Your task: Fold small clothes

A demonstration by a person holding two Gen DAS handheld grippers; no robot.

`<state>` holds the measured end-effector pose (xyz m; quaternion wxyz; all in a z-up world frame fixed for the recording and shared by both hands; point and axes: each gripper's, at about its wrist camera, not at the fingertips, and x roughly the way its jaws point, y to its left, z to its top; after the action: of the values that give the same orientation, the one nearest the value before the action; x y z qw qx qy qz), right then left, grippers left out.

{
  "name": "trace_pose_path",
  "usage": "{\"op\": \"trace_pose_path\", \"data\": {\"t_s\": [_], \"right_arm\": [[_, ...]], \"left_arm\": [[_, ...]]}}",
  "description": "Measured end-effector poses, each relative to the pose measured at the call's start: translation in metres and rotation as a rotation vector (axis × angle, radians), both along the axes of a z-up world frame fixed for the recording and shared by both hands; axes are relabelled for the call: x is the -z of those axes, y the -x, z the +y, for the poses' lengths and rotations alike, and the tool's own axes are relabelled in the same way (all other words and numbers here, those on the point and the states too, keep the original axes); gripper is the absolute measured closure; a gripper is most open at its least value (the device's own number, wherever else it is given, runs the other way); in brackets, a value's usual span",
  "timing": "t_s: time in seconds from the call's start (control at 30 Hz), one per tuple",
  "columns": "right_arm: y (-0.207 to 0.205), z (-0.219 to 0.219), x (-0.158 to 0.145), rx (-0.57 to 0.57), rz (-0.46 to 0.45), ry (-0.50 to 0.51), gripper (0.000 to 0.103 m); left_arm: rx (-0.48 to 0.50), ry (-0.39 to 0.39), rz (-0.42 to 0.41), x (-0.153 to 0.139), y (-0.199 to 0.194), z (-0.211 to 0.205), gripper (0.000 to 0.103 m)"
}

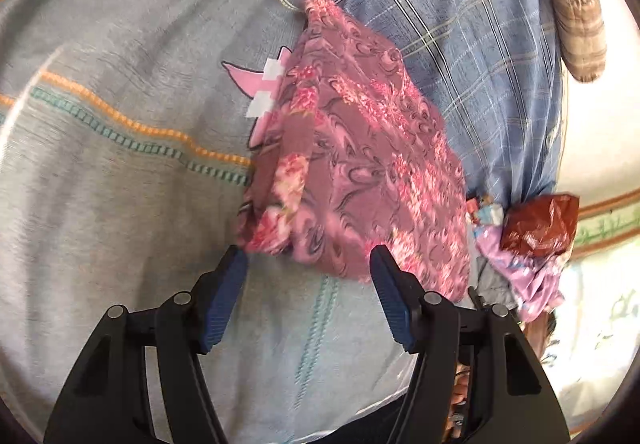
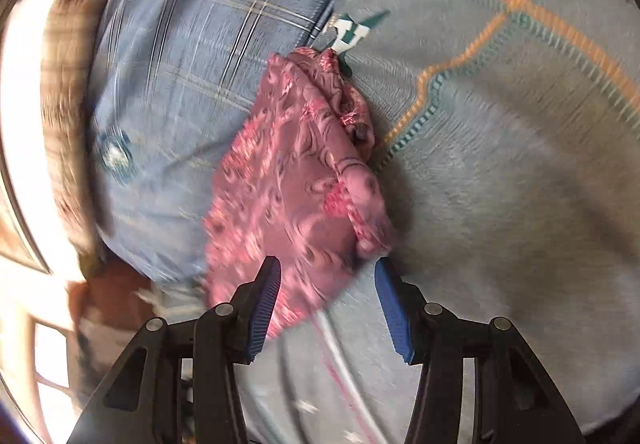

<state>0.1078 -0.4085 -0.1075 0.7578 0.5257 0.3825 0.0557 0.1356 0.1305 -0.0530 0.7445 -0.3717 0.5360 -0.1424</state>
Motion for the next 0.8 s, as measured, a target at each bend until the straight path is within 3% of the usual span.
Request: {"op": "trace_pose_path", "data": {"t_s": [0.03,0.07,0.1,0.13,0.17,0.23,0.3,0.37,0.5,0.63,0.7,0.8], "right_arm": [[-0.002,-0.002,0.005,0.037,-0.012,-0.048,0.055],[-0.002,-0.004,0.01,0.066,-0.021,-0.082,0.063],[-0.004,-0.008,0.016,0.114,-0.019,-0.131,0.073],[-0.004,-0.011,0.021,0.138,-0.018,-0.171,0.096],[-0.007,-0.016,0.024,0.154,-0.023,-0.225,0.095],[-0.009,-0.024,0.008,0.158,-0.082,-0.22,0.095],[-0.012,-0.024,-0.029,0.09,-0.185,-0.091,0.096],[-0.014,-0.019,-0.046,0.043,-0.203,0.018,0.096],[-0.012,-0.023,-0.015,0.052,-0.098,0.051,0.096],[-0.003,-0.025,0.006,0.059,-0.073,0.032,0.095],[0.001,-0.028,0.01,0.068,-0.068,0.045,0.094],[0.006,-0.034,0.013,0.072,-0.059,0.043,0.092]], "left_arm": [[-0.018,0.012,-0.01,-0.001,-0.003,-0.001,0.041],[-0.04,0.023,-0.011,-0.001,-0.008,-0.002,0.065],[-0.057,0.028,-0.004,0.0,-0.011,0.001,0.097],[-0.067,0.047,0.006,0.002,-0.018,0.003,0.096],[-0.093,0.065,0.01,0.001,-0.022,0.008,0.096],[-0.111,0.064,-0.016,-0.01,-0.026,0.014,0.096],[-0.1,0.042,-0.043,-0.018,-0.027,0.014,0.095],[-0.091,0.028,-0.04,-0.014,-0.025,0.013,0.095],[-0.108,0.071,0.036,0.013,-0.01,0.019,0.095],[-0.15,0.102,0.052,0.021,0.002,0.034,0.095],[-0.184,0.084,0.033,0.014,0.007,0.042,0.095],[-0.247,-0.016,0.002,0.002,0.013,0.056,0.095]]}}
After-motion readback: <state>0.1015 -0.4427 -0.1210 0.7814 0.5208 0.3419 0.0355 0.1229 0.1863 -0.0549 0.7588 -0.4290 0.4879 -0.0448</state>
